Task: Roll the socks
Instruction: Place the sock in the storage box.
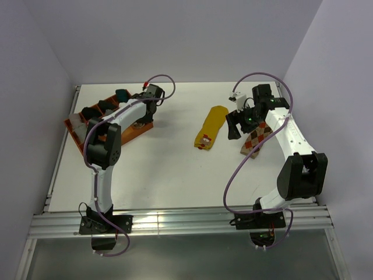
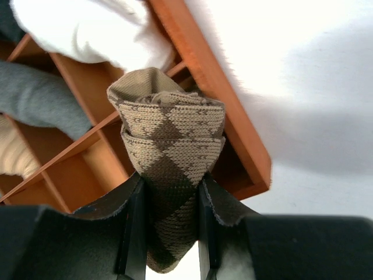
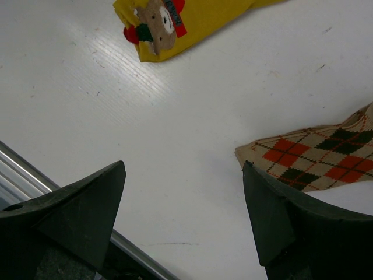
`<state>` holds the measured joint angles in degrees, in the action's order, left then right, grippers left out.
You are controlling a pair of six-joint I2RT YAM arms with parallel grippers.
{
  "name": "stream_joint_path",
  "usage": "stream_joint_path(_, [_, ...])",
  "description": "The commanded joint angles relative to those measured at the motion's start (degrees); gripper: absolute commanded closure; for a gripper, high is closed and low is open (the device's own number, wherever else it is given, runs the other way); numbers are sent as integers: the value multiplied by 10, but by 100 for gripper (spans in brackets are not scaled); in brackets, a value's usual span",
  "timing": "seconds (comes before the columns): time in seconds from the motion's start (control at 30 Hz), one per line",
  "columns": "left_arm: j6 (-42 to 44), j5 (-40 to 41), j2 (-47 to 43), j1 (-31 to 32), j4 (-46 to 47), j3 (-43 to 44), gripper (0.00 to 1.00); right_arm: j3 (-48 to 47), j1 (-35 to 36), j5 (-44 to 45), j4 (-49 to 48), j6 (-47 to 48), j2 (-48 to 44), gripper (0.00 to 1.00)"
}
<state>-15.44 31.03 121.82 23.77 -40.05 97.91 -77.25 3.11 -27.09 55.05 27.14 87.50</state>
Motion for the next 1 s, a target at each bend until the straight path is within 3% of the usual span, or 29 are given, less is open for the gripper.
stream_joint_path(0.0, [11, -97, -14, -2, 19, -5, 100, 4, 1, -9, -4, 8, -1, 12])
stream_joint_path(0.57, [-24, -225, -3, -81, 81, -51, 100, 5, 3, -11, -3, 10, 1, 11])
stream_joint_path(0.97, [-52, -197, 40, -87, 101, -83, 100, 10, 6, -11, -5, 11, 5, 11])
